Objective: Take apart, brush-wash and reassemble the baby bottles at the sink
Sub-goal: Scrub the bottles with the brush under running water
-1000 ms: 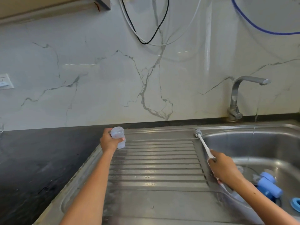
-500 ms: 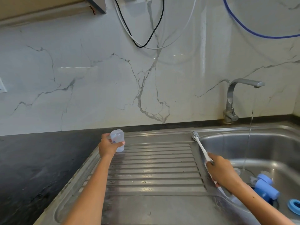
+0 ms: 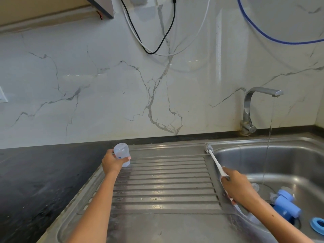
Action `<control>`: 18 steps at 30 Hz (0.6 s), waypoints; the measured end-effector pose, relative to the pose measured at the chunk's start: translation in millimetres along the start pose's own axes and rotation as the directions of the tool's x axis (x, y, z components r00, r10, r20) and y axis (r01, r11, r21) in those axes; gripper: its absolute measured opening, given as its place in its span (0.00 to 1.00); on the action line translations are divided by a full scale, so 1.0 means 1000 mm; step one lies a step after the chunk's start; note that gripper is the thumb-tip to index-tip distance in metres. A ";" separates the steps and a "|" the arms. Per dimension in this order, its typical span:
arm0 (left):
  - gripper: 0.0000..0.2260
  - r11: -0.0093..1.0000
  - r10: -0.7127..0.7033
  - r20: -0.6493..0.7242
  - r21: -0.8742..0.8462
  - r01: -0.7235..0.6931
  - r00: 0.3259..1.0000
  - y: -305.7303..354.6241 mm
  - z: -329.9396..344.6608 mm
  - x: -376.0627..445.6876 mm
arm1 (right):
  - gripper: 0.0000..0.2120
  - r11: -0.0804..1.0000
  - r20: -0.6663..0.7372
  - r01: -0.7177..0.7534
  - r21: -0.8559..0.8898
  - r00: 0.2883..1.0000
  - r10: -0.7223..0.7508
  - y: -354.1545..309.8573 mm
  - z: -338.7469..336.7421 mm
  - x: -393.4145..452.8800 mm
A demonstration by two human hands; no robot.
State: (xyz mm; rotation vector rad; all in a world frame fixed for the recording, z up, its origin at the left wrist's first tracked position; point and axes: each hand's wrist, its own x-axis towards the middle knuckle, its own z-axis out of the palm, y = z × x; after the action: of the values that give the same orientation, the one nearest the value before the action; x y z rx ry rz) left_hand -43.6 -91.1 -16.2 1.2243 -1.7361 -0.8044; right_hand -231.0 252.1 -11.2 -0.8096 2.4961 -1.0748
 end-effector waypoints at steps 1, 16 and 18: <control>0.29 1.000 -0.001 0.003 0.007 0.001 1.000 0.000 -0.001 0.000 | 0.13 1.000 0.000 0.000 0.002 1.000 0.000 0.000 0.000 0.000; 0.28 0.999 -0.042 0.006 0.023 0.042 0.999 0.007 0.005 0.002 | 0.11 0.998 0.028 0.014 0.055 0.999 -0.016 0.000 -0.004 -0.002; 0.29 0.999 -0.046 0.006 0.017 0.046 0.999 0.008 0.005 0.003 | 0.09 0.998 0.036 0.012 0.065 0.999 -0.015 -0.001 -0.004 -0.002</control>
State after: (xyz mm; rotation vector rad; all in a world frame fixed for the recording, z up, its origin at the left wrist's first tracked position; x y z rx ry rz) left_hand -51.9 -90.9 -11.3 1.2787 -1.7287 -0.8230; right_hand -231.0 255.7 -7.8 -0.8211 2.4157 -1.1287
